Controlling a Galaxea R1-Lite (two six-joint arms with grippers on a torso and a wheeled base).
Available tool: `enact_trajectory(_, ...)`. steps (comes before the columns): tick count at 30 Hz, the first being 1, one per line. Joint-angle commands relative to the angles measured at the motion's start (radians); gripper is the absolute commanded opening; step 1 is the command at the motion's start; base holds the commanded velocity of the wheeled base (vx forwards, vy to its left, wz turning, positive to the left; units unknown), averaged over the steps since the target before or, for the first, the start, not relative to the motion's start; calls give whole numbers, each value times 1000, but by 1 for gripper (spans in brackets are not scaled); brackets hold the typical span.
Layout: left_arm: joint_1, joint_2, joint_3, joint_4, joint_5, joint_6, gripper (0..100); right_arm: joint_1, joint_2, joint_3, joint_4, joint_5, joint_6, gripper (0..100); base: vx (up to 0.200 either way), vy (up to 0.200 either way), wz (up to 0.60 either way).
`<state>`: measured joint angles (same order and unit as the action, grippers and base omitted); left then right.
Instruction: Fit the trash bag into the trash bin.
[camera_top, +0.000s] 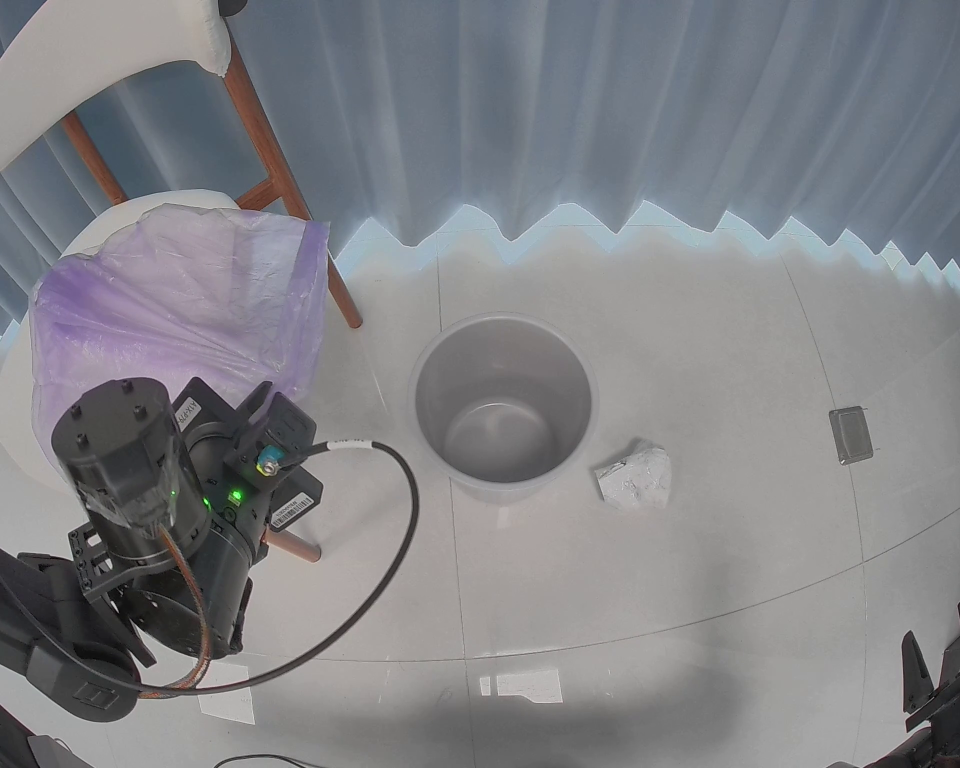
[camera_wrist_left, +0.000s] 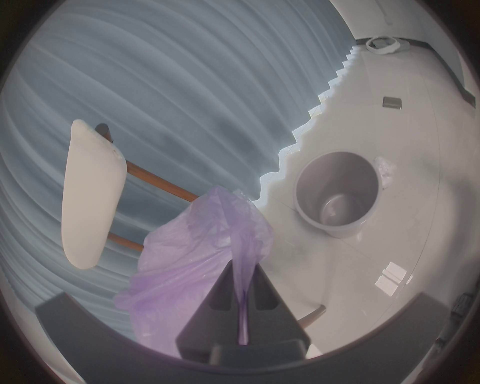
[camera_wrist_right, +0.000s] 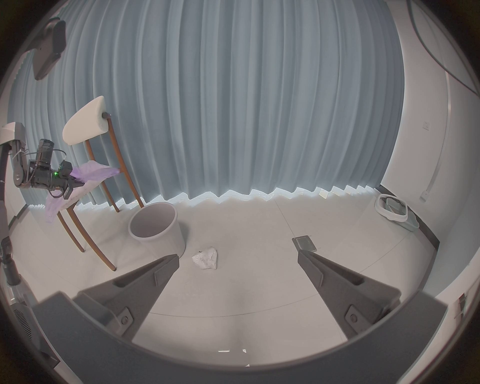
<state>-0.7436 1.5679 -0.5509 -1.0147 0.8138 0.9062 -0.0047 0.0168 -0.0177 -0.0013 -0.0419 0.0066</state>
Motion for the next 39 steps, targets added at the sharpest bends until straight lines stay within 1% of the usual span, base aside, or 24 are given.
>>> enact_trajectory(1, -20, 12, -1, 16, -1, -43, 0, 0, -15, 18, 0, -1, 1, 100, 0, 0, 0)
enact_trajectory(2, -30, 8, -1, 39, -5, -69, 0, 0, -15, 18, 0, 0, 0, 100, 0, 0, 0)
enact_trajectory(3, -36, 6, -1, 50, -13, -73, 0, 0, -15, 18, 0, 0, 0, 100, 0, 0, 0)
enact_trajectory(4, -36, 6, -1, 50, -13, -73, 0, 0, -15, 18, 0, 0, 0, 100, 0, 0, 0)
enact_trajectory(9, -57, -23, -38, 117, -73, -75, 0, 0, -15, 18, 0, 0, 1, 100, 0, 0, 0)
enact_trajectory(11, -57, -23, -38, 117, -73, -75, 0, 0, -15, 18, 0, 0, 1, 100, 0, 0, 0)
enact_trajectory(12, -59, -28, -90, 165, -166, -76, 0, 0, -15, 18, 0, 0, 0, 100, 0, 0, 0)
enact_trajectory(13, -57, -29, -104, 179, -199, -78, 0, 0, -15, 18, 0, 0, 1, 100, 0, 0, 0)
enact_trajectory(17, -59, -37, -121, 214, -211, -98, 0, 0, -15, 18, 0, -1, 1, 100, 0, 0, 0)
enact_trajectory(18, -60, -51, -121, 254, -211, -132, 0, 0, -15, 18, 0, -1, 0, 100, 0, 0, 0)
enact_trajectory(20, -60, -65, -121, 306, -216, -171, 0, 0, -15, 18, 0, 0, 0, 100, 0, 0, 0)
enact_trajectory(21, -60, -66, -121, 309, -216, -174, 0, 0, -15, 18, 0, -1, 1, 100, 0, 0, 0)
enact_trajectory(22, -60, -80, -121, 354, -220, -213, 0, 0, -15, 18, 0, 0, 1, 100, 0, 0, 0)
enact_trajectory(23, -60, -85, -121, 366, -222, -225, 0, 0, -15, 18, 0, -1, 0, 100, 0, 0, 0)
enact_trajectory(27, -45, -112, -121, 443, -265, -303, 0, 0, -15, 18, 0, 0, 0, 100, 0, 0, 0)
enact_trajectory(29, -42, -117, -123, 458, -272, -316, 0, 0, -15, 18, 0, -1, 1, 100, 0, 0, 0)
enact_trajectory(30, -34, -124, -130, 485, -283, -340, 0, 0, -15, 18, 0, 0, 1, 100, 0, 0, 0)
enact_trajectory(35, -33, -121, -156, 512, -309, -385, 0, 0, -15, 18, 0, 0, 0, 100, 0, 0, 0)
enact_trajectory(39, -30, -121, -150, 518, -321, -415, 0, 0, -15, 18, 0, -1, 1, 100, 0, 0, 0)
